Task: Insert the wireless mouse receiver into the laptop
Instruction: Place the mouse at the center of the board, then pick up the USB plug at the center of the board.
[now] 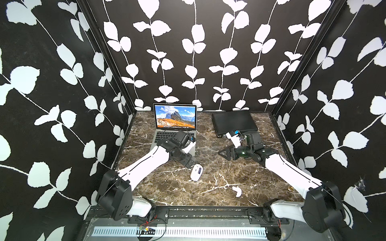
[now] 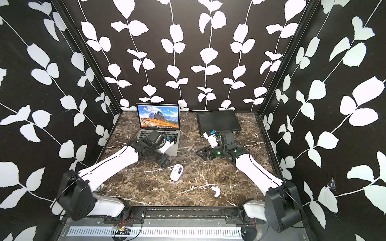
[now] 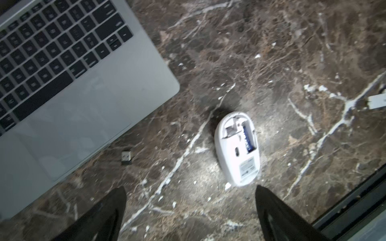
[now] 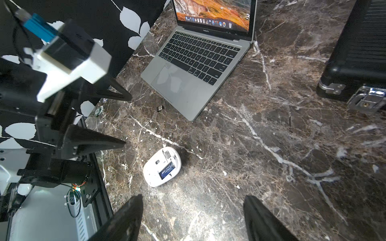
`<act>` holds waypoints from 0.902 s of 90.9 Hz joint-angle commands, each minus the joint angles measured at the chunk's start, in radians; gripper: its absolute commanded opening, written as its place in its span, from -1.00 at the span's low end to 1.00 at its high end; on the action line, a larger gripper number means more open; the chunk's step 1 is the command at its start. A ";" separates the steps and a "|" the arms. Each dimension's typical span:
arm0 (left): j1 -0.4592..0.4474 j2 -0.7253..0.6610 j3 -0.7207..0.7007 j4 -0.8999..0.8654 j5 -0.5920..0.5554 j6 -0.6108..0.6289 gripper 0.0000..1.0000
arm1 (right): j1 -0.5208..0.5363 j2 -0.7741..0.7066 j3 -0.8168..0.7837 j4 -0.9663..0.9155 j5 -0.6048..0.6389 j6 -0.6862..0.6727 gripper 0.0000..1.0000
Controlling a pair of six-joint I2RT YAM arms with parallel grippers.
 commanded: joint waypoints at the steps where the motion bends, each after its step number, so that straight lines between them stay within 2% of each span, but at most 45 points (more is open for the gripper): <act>1: 0.048 -0.043 -0.054 -0.099 -0.133 -0.091 0.97 | 0.004 -0.004 0.034 -0.001 0.032 -0.037 0.55; 16: 0.072 -0.039 -0.172 -0.003 -0.171 -0.146 0.96 | 0.004 -0.015 0.034 -0.006 0.045 -0.047 0.54; 22: 0.094 -0.011 -0.174 0.020 -0.177 -0.163 0.87 | 0.004 -0.021 0.035 -0.017 0.049 -0.054 0.53; 29: 0.118 0.025 -0.181 0.063 -0.132 -0.176 0.75 | 0.004 -0.034 0.032 -0.036 0.064 -0.065 0.52; 38: 0.118 0.097 -0.175 0.085 -0.127 -0.177 0.64 | 0.004 -0.049 0.018 -0.028 0.077 -0.066 0.52; 49: 0.128 0.148 -0.169 0.157 -0.140 -0.149 0.49 | 0.004 -0.057 0.010 -0.027 0.075 -0.065 0.52; 65: 0.172 0.251 -0.088 0.134 -0.124 -0.091 0.33 | 0.004 -0.069 0.005 -0.032 0.084 -0.073 0.51; 82: 0.187 0.329 -0.048 0.134 -0.108 -0.012 0.25 | 0.005 -0.083 0.001 -0.042 0.096 -0.082 0.51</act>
